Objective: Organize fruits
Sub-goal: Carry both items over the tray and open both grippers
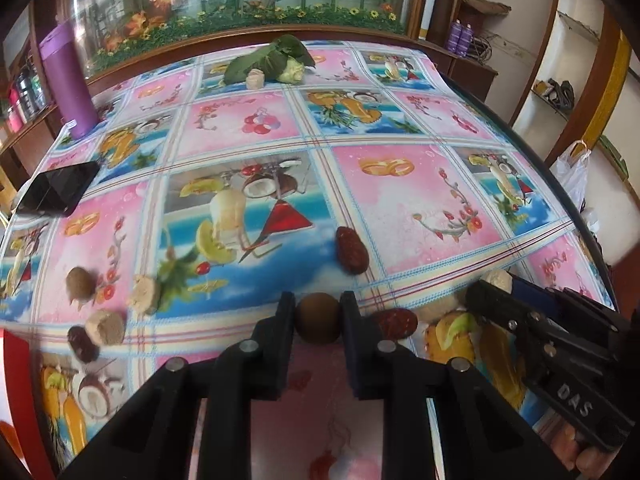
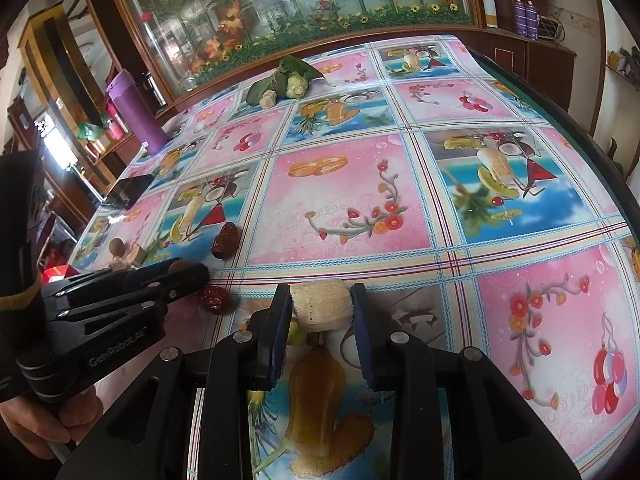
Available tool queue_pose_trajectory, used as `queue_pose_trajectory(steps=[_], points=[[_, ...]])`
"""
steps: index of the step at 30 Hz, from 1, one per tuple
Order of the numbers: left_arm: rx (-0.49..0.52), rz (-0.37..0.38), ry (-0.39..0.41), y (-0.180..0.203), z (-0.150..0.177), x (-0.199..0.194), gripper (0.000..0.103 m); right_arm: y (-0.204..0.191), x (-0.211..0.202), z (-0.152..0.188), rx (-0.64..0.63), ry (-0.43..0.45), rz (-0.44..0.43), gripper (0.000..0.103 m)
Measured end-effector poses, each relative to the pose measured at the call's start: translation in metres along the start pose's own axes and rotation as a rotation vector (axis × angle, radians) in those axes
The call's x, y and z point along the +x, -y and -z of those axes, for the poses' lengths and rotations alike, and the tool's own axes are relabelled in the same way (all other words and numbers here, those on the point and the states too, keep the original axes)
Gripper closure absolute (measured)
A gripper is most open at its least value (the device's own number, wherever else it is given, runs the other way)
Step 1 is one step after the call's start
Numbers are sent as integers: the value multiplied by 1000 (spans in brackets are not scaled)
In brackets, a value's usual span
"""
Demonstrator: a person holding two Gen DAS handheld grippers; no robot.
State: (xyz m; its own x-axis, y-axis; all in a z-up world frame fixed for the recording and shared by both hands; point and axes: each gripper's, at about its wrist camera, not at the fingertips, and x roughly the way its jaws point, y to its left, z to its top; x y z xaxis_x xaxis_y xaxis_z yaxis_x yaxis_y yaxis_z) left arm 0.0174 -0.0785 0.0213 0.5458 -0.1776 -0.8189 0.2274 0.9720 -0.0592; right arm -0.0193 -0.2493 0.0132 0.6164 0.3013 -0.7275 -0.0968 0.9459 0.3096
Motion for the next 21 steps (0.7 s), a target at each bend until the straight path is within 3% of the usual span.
queue_pose_trajectory(steps=[6,10,14,17,21], points=[[-85,-41,95,-28,29,-61,78,-12,-8,1,-61,54,-12,74],[-131,-109,172,-59,55,-114,78,-26,-17,3,-129,114,-5,74],[-168,-231,220,-97,83,-155,78,-44,-22,7,-169,139,-10,74],[-211,-302,222,-131,103,-171,78,-74,-22,16,-172,119,-84,74],[-290,-349,207,-177,128,-181,78,-151,-19,36,-286,92,-186,74]])
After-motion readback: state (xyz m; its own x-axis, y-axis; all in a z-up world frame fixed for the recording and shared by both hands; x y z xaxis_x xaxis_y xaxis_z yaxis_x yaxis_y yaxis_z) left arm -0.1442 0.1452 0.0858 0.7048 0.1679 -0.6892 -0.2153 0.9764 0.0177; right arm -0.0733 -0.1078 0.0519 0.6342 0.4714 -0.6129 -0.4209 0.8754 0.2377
